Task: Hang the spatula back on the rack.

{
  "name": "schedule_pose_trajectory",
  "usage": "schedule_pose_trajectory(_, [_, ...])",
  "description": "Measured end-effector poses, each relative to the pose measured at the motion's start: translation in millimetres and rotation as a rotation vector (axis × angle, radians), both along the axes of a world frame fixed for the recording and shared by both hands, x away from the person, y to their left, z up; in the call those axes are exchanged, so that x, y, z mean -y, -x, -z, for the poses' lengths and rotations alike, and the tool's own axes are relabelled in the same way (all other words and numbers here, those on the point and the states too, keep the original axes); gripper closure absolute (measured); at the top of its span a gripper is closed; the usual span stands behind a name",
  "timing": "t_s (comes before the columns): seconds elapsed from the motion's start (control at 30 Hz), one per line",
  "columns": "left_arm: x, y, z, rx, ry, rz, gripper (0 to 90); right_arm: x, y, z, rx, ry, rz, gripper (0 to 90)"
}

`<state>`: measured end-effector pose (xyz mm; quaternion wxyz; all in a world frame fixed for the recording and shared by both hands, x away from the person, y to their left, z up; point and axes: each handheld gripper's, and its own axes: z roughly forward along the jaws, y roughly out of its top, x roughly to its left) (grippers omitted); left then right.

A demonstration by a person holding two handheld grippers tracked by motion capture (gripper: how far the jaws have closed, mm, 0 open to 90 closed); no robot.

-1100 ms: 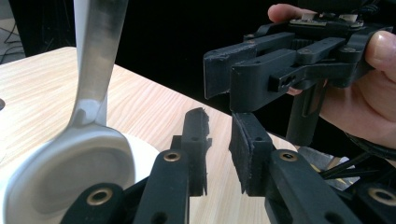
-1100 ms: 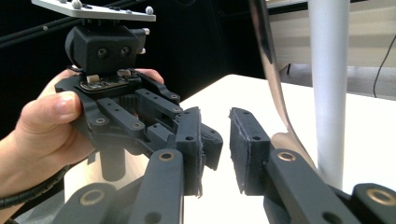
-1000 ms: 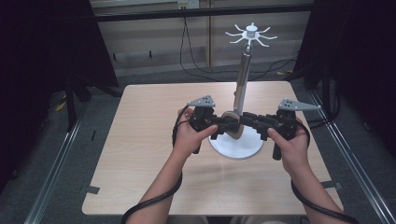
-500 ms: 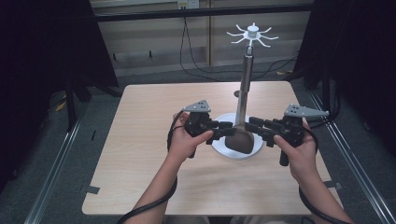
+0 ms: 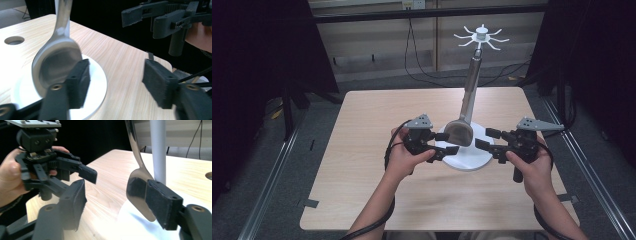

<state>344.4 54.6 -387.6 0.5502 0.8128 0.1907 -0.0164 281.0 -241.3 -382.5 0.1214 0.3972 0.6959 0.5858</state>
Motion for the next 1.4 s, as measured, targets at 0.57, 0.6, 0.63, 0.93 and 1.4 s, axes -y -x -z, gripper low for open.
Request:
schedule_pose_trajectory(0.57, [-22.3, 4.6, 14.8, 0.001, -0.022, -0.055, 16.3, 0.2, 6.3, 13.6, 0.007, 0.084, -0.003, 18.6])
schedule_pose_trajectory(0.6, [-23.7, 5.1, 16.0, -0.002, -0.021, -0.058, 15.6, 0.5, 7.0, 14.5, 0.009, 0.093, 0.003, 18.0])
schedule_pose_trajectory(0.63, [-25.2, 5.6, 17.3, -0.005, -0.020, -0.061, 15.1, 1.2, 7.7, 15.6, 0.009, 0.100, 0.004, 18.0])
schedule_pose_trajectory(0.93, [-39.7, 6.8, 31.4, -0.021, -0.052, -0.082, 12.1, 5.7, 12.1, 26.9, 0.003, 0.114, 0.003, 13.3])
schedule_pose_trajectory(1.4, [-56.6, 8.6, 49.0, -0.038, -0.073, -0.102, 9.5, 18.5, 17.1, 45.0, -0.023, 0.146, 0.021, 9.4])
